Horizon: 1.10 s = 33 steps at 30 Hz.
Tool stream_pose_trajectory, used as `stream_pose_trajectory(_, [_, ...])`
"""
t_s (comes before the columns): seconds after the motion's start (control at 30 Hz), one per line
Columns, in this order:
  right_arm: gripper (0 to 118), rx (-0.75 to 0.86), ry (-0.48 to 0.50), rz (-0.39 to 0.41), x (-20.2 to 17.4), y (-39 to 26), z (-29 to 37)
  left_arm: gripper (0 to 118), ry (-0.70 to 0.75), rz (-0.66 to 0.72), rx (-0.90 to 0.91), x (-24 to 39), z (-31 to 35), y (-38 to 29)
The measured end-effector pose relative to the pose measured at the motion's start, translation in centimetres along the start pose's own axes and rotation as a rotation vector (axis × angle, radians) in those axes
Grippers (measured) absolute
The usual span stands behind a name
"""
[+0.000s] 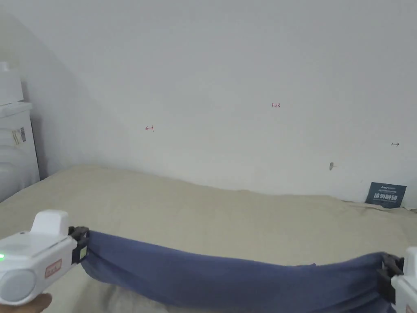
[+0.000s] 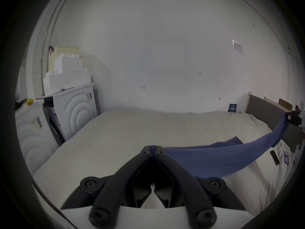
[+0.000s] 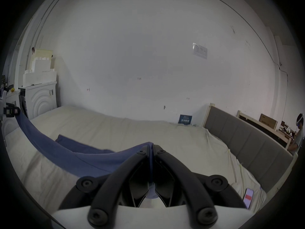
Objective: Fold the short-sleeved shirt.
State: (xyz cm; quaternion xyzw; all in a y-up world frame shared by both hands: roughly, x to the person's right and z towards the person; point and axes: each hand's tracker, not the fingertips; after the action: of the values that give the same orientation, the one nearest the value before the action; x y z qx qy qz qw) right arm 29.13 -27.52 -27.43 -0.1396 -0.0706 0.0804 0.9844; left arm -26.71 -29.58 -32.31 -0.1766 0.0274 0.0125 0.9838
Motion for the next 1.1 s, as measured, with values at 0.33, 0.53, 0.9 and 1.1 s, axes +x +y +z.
stream_pose_trajectory(0.33, [0, -0.172, -0.009, -0.039, -1.4, -13.0, 9.0, 0, 0.018, 0.018, -0.139, -2.5, 5.5, -12.4])
stream_pose_trajectory(0.53, [0, -0.281, -0.021, 0.019, -2.9, -19.3, 12.5, 0, 0.034, 0.033, -0.233, -2.5, 7.8, -18.6])
stream_pose_trajectory(0.9, [0, -0.479, -0.027, 0.085, -4.7, -26.8, 11.6, 0, 0.056, 0.014, -0.407, -3.4, 7.1, -26.0])
stream_pose_trajectory(1.1, [0, -0.515, -0.034, 0.128, -5.3, -28.3, 10.7, 0, 0.054, -0.002, -0.432, -2.7, 7.5, -26.7])
